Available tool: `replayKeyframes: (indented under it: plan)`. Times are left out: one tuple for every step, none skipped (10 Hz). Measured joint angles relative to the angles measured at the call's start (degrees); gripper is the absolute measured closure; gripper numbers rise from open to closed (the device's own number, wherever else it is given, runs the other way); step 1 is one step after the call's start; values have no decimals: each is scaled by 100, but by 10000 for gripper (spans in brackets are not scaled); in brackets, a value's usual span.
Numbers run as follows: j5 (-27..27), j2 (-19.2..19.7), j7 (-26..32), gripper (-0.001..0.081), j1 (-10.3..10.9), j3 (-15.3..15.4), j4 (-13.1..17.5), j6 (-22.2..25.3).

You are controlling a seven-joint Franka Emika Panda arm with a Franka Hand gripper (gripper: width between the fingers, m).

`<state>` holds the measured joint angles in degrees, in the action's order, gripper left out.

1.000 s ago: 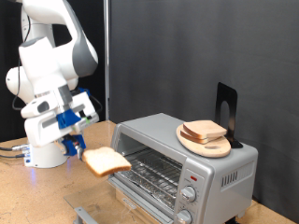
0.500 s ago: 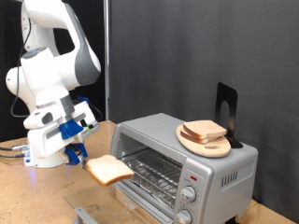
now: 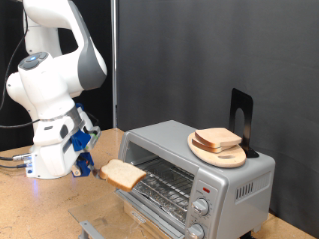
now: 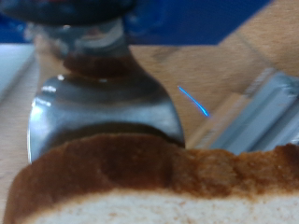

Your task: Make a piece of toast with the oven

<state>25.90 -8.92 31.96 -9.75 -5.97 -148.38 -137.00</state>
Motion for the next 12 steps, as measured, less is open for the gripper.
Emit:
replayKeyframes:
  plan:
    - [0,186,0,420,-9,-5,107,-102]
    - [0,183,0,420,-9,-4,98,-79]
    - [25,183,249,420,-7,-5,102,34]
    - [70,187,582,420,-7,-7,131,116]
    - [190,207,870,420,-7,-9,202,100]
    - [325,277,1053,420,-7,-10,305,-17]
    - [387,384,1131,420,-7,-10,409,-150]
    - [396,518,1141,420,-6,-4,529,-201]
    - [396,658,1141,420,3,17,637,-205]
    - [399,777,1142,420,19,75,711,-205]
    - [459,863,1142,420,67,155,743,-207]
    - [563,929,1121,420,123,259,750,-256]
